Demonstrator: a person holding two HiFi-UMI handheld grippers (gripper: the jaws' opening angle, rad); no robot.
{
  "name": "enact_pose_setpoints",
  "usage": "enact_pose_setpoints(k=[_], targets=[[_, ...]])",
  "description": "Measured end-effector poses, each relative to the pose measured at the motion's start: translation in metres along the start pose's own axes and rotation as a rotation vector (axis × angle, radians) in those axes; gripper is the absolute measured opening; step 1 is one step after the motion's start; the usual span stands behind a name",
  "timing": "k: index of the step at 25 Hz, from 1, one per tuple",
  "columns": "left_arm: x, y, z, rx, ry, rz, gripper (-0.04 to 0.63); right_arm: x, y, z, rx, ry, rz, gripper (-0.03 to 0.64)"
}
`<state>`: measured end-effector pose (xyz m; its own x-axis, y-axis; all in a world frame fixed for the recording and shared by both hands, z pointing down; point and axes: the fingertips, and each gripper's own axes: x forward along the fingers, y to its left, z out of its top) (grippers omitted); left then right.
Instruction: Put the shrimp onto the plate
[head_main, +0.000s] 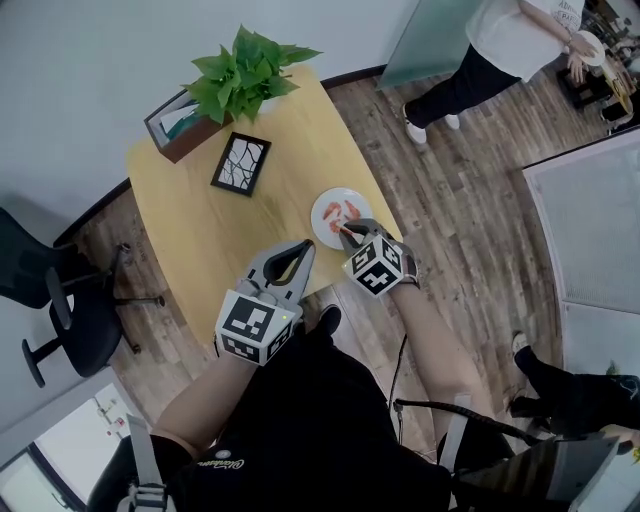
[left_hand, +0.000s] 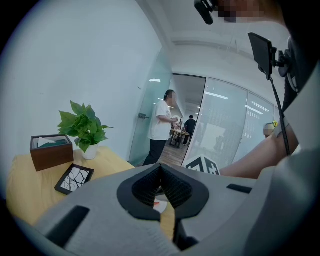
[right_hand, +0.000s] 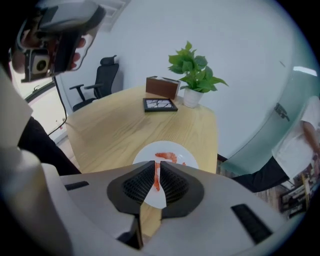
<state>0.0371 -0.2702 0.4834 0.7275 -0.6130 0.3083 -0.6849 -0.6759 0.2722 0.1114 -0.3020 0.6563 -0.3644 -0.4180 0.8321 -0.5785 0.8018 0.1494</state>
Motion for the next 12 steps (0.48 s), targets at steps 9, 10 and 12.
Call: enact_pose_setpoints(k=[9,10,12], targets=[[0.008,-0.009,0.000,0.018,0.014,-0.024,0.001,-0.092,-0.021,0.071,0.324,-0.441,-0.109,0.005],[0.009,-0.011,0.001,0.020,0.012,-0.025,0.000,-0.105,-0.024,0.076,0.353,-0.485,-0.125,0.005],[0.011,-0.014,0.005,0.028,0.006,-0.031,0.000,-0.132,-0.029,0.081,0.405,-0.563,-0.166,0.005]])
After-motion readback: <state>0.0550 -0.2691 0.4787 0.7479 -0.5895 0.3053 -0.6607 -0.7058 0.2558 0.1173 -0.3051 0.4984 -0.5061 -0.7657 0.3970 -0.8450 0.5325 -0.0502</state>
